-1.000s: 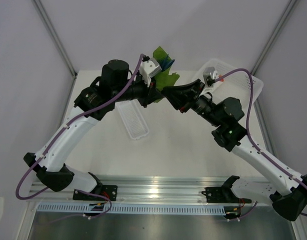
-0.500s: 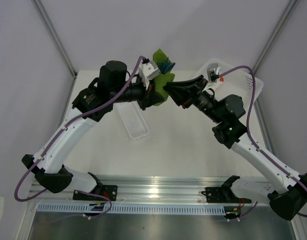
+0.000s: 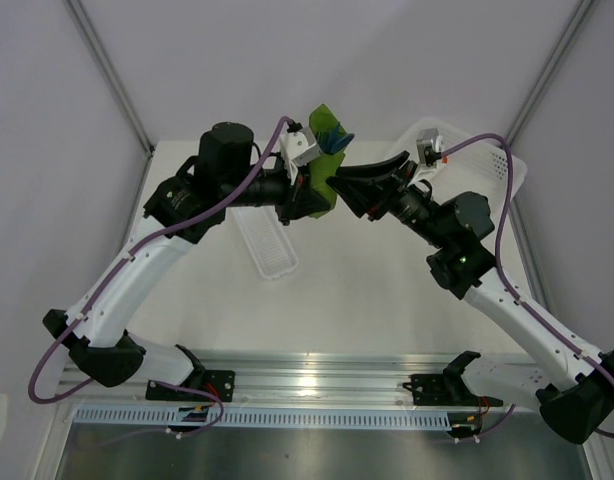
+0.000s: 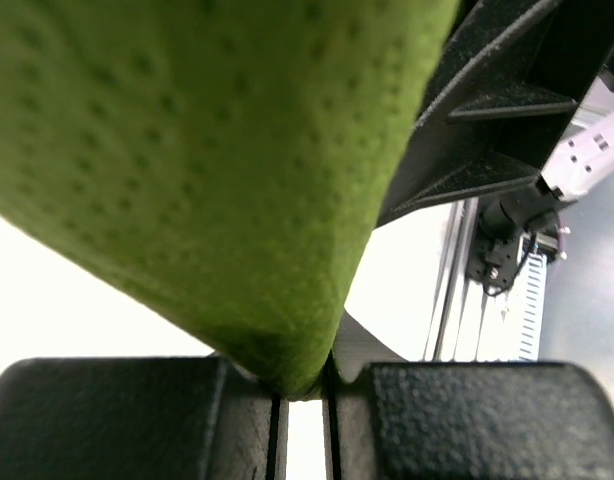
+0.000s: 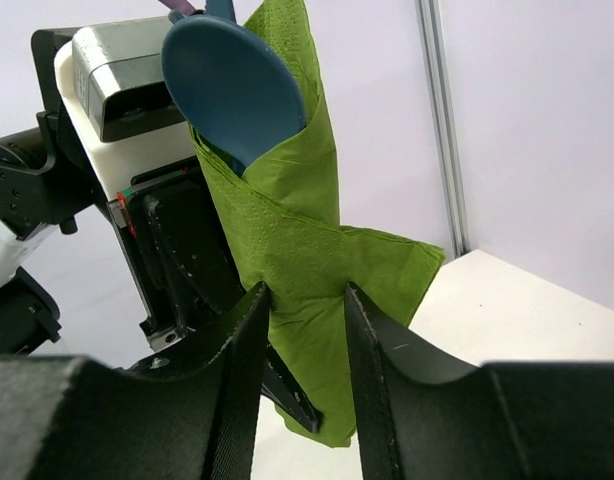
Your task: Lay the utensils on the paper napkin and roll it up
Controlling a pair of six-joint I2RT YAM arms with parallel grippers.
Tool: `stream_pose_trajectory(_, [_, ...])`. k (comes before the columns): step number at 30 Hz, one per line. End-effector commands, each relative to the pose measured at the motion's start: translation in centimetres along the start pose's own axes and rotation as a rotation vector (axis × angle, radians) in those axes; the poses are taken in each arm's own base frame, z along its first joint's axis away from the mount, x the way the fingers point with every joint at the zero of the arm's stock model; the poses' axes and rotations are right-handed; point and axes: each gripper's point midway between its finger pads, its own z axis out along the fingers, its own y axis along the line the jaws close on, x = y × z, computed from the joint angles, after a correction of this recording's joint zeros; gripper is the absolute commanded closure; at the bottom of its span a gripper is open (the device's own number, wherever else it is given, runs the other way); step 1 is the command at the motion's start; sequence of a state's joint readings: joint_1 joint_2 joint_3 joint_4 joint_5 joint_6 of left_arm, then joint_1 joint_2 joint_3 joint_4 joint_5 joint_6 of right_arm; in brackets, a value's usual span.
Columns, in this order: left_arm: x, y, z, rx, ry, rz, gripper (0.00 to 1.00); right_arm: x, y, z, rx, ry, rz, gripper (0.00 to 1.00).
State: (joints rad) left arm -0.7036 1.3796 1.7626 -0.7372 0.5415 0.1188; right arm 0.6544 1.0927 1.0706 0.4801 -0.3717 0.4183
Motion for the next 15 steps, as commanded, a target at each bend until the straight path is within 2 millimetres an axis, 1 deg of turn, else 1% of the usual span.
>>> stream_pose_trajectory(1, [-0.5, -2.8, -1.2, 0.12, -0.025, 0.055, 0.99, -1.2, -0.2, -0.7, 0.012, -0.045, -0.016, 0.6])
stream_pose_trajectory(3, [-0.4, -3.1, -1.2, 0.136, -0.022, 0.053, 0.99, -1.1, 0.0, -0.9, -0.001, -0.039, -0.017, 0.59])
stream_pose_trajectory(12, [0.0, -4.7, -1.3, 0.243, -0.023, 0.105, 0.99, -1.0, 1.2, -0.9, -0.08, -0.024, -0.014, 0.59])
stream_pose_trajectory(15, [0.4, -4.9, -1.4, 0.269, -0.016, 0.129, 0.99, -0.8, 1.7, -1.1, -0.105, -0.017, -0.014, 0.58])
